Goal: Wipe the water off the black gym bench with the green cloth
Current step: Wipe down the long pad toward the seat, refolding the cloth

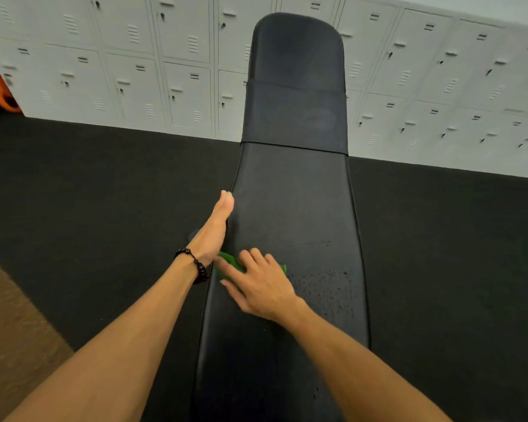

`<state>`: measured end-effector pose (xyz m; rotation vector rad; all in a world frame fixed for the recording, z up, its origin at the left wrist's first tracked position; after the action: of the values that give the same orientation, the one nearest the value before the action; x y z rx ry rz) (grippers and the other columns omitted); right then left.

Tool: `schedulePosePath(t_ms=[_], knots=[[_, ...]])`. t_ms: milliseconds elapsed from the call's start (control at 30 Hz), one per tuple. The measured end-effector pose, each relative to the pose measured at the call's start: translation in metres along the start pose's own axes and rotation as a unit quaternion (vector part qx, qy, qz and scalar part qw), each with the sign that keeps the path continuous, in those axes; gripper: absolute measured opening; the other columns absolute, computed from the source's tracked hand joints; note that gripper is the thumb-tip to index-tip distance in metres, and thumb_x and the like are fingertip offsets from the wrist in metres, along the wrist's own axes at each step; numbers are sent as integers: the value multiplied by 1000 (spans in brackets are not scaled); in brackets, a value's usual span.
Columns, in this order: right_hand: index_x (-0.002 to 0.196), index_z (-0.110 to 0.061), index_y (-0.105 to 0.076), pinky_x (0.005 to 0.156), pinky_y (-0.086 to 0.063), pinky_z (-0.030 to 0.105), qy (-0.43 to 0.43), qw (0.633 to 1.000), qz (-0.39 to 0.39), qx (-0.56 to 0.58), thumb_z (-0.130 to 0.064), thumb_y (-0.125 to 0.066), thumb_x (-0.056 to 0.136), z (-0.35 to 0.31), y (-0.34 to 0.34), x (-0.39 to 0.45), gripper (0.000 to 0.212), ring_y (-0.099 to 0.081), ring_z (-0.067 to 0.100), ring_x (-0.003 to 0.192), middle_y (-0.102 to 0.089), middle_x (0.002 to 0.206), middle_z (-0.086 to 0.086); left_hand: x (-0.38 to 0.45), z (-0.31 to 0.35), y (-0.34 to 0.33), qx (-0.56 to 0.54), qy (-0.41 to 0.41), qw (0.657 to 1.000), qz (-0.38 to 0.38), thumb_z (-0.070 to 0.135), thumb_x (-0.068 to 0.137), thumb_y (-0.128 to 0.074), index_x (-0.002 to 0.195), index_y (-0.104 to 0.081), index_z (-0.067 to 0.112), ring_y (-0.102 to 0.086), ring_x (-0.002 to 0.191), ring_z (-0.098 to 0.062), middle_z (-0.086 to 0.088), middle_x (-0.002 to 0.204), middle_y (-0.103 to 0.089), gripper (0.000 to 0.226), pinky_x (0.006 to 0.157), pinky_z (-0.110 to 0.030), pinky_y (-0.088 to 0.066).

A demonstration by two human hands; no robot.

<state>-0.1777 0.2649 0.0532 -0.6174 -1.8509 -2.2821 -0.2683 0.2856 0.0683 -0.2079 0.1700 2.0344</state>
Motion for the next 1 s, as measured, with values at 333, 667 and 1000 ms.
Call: schedulePosePath(t_ms=[333, 667, 1000], knots=[[142, -19, -49, 66, -44, 41, -194, 978, 74, 13, -38, -53, 94, 53, 14, 17, 51, -44, 28, 89, -51, 102, 8, -18, 11, 14, -50, 23, 998, 13, 58, 101, -20, 154, -21, 31, -26, 143, -9, 14, 155, -29, 60, 111, -38, -23], [130, -25, -58, 63, -42, 40, -227, 972, 65, 12, -34, -56, 83, 68, 19, 15, 47, -45, 28, 87, -52, 99, 5, -23, 3, 19, -32, 16, 999, 16, 55, 103, -19, 157, -14, 20, -19, 148, -7, 8, 163, -17, 65, 117, -35, -13], [123, -25, -60, 62, -43, 39, -183, 981, 34, 49, -32, -59, 81, 43, 8, 2, 42, -45, 27, 88, -49, 97, 5, -24, -33, 38, 195, 30, 979, 48, 52, 96, -50, 152, -28, 40, -55, 118, -15, 0, 128, -58, 61, 100, -27, -37]])
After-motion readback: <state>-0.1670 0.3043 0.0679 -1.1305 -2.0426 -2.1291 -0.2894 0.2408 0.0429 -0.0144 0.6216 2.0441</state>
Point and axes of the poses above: each hand's wrist, its own x-axis towards the middle knuckle, its own y-axis out of the back of the hand, z = x × y, the point moved 10 cm from there along x, towards the middle knuckle
